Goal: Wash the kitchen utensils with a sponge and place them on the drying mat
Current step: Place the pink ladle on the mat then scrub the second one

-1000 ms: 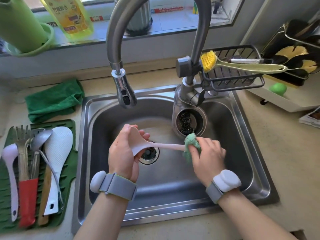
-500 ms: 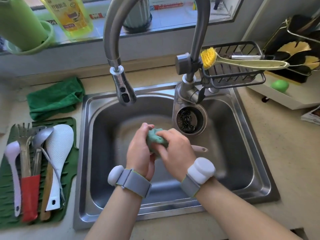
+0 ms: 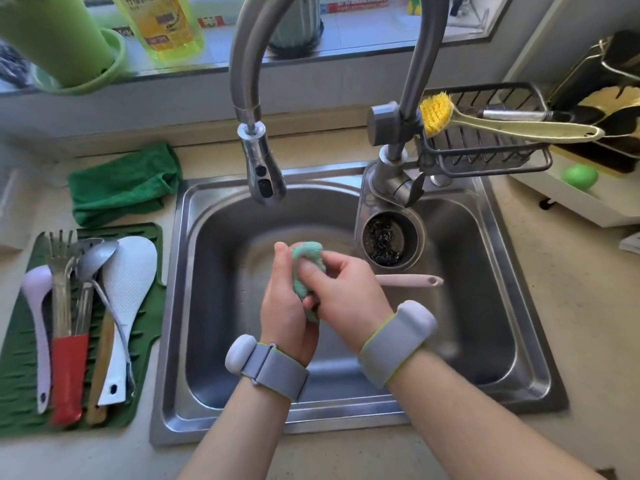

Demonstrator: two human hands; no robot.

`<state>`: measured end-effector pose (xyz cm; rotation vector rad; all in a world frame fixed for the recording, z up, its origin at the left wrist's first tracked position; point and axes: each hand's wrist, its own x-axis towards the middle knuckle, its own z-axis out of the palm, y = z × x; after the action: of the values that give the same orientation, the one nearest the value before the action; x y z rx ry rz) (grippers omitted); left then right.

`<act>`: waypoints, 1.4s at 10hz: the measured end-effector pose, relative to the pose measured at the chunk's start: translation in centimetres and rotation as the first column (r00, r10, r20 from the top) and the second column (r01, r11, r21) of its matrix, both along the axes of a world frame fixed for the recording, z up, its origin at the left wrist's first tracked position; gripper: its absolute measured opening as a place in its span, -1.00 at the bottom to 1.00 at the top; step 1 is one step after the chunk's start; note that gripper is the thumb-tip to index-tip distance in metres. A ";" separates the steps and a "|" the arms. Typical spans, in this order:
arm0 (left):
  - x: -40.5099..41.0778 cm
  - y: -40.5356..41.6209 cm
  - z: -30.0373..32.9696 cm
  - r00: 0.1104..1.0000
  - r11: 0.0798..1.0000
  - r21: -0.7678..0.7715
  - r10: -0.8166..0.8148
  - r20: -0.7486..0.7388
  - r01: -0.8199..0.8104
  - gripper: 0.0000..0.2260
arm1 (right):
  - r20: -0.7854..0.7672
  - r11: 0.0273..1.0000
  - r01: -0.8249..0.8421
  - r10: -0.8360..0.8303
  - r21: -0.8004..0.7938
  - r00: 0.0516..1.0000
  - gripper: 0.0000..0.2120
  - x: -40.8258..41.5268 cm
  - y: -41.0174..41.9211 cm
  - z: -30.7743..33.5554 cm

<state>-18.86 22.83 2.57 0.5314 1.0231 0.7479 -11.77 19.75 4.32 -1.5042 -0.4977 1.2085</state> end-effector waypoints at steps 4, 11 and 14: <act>0.3 0.2 0.0 0.993 0.991 0.120 0.070 -0.090 -0.059 -0.74 | -0.229 0.982 -0.144 0.113 -0.124 0.967 -0.84 0.3 0.7 -0.6; 0.5 1.2 1.6 0.988 0.991 0.090 0.107 -0.112 -0.098 -0.82 | 0.878 0.978 -0.027 0.199 -0.208 0.436 -0.77 2.6 -3.1 -4.0; -0.6 1.7 1.8 0.987 0.990 0.108 0.108 -0.119 -0.096 -0.80 | 0.796 0.947 0.027 0.253 -0.320 0.549 -0.87 6.9 -6.8 -5.0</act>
<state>-19.48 24.56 4.38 0.6233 1.1388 0.8699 -4.84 12.98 -0.72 -2.3375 -1.0997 0.5738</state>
